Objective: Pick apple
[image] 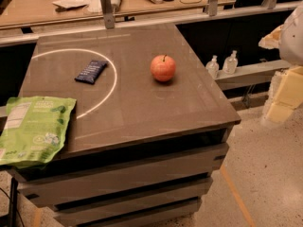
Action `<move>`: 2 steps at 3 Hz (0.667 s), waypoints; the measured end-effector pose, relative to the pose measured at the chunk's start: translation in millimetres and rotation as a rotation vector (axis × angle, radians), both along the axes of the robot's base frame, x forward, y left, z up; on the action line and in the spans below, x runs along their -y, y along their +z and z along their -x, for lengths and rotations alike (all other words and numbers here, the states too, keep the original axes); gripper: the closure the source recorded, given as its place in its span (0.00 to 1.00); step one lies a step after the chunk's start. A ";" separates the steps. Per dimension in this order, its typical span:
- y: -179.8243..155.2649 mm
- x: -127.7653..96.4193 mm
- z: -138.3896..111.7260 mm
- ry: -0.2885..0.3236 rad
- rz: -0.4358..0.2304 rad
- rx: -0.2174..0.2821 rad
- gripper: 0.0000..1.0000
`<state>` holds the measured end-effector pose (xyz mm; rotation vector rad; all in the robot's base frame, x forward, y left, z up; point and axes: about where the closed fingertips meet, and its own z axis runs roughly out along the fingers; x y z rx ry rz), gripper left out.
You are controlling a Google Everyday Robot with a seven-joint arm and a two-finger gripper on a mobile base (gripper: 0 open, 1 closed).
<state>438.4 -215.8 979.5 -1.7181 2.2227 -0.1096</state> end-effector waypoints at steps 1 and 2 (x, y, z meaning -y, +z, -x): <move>0.0 0.0 0.0 0.000 0.000 0.000 0.00; -3.3 -10.0 -12.1 0.028 -0.060 0.008 0.00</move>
Offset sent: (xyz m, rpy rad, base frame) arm 0.0160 0.0143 -0.0121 0.1203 0.0152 0.0509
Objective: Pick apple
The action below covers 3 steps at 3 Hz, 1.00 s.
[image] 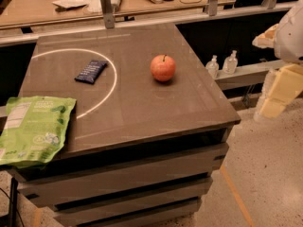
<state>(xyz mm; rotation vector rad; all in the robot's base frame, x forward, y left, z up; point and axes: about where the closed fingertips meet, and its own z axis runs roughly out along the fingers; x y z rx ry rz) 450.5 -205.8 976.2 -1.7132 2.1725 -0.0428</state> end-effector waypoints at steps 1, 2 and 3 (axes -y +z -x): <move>5.4 -22.2 -33.0 0.044 -0.032 0.052 0.00; 8.1 -41.0 -69.0 0.066 -0.052 0.080 0.00; 15.0 -85.9 -135.9 0.103 -0.124 0.100 0.00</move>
Offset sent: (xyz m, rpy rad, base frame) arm 0.1613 0.0955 0.0295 0.1032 -0.1565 0.1301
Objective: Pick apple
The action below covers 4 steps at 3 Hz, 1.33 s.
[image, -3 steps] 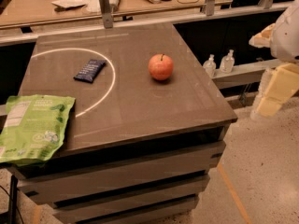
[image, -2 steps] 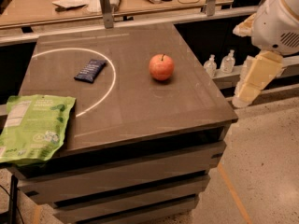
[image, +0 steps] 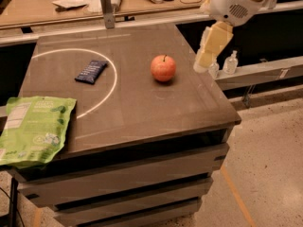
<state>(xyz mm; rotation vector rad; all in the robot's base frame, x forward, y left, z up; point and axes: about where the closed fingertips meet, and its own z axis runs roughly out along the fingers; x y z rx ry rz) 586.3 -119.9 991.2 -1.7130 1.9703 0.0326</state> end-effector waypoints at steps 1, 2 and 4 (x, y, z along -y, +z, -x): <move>-6.3 -42.1 -45.7 0.015 -0.079 -0.001 0.00; -26.9 -71.1 -71.1 0.007 -0.150 -0.038 0.00; -70.2 -95.0 -68.8 -0.007 -0.229 -0.139 0.00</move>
Offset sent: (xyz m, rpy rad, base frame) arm 0.1005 0.1039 -0.0552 0.2423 0.0954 -0.0113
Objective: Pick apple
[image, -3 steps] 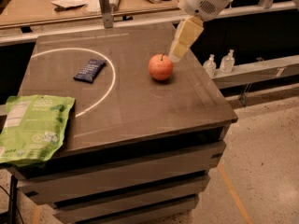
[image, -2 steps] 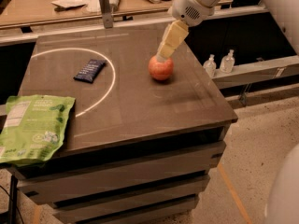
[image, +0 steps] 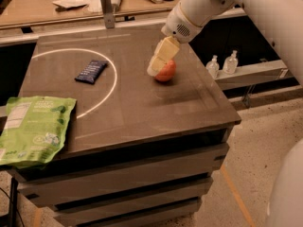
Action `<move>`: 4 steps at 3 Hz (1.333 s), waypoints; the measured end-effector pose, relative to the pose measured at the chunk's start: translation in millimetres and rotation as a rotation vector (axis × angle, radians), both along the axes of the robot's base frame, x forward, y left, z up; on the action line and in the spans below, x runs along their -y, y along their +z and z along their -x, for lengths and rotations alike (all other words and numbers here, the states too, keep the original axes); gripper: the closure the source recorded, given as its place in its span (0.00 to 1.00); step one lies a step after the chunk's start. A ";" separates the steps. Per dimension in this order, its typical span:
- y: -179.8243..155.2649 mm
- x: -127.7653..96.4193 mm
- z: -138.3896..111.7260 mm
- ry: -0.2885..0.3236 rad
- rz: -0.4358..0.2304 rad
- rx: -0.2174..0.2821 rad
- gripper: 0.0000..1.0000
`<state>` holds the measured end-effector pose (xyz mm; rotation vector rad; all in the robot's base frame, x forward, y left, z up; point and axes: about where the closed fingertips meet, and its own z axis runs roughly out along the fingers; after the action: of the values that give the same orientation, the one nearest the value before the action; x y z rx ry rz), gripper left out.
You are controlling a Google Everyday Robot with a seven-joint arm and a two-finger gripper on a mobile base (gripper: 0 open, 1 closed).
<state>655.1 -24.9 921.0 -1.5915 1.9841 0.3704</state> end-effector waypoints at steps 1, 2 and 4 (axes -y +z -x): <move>-20.3 -10.2 8.5 0.012 -0.009 -0.040 0.04; -40.3 -15.0 11.8 0.007 0.007 -0.066 0.23; -61.9 -3.8 8.2 -0.004 0.015 -0.061 0.69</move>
Offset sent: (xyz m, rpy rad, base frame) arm -0.0153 0.0166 -0.0604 -0.0249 0.0908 -0.0057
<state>646.8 -21.1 859.1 -1.6030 2.0398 0.4087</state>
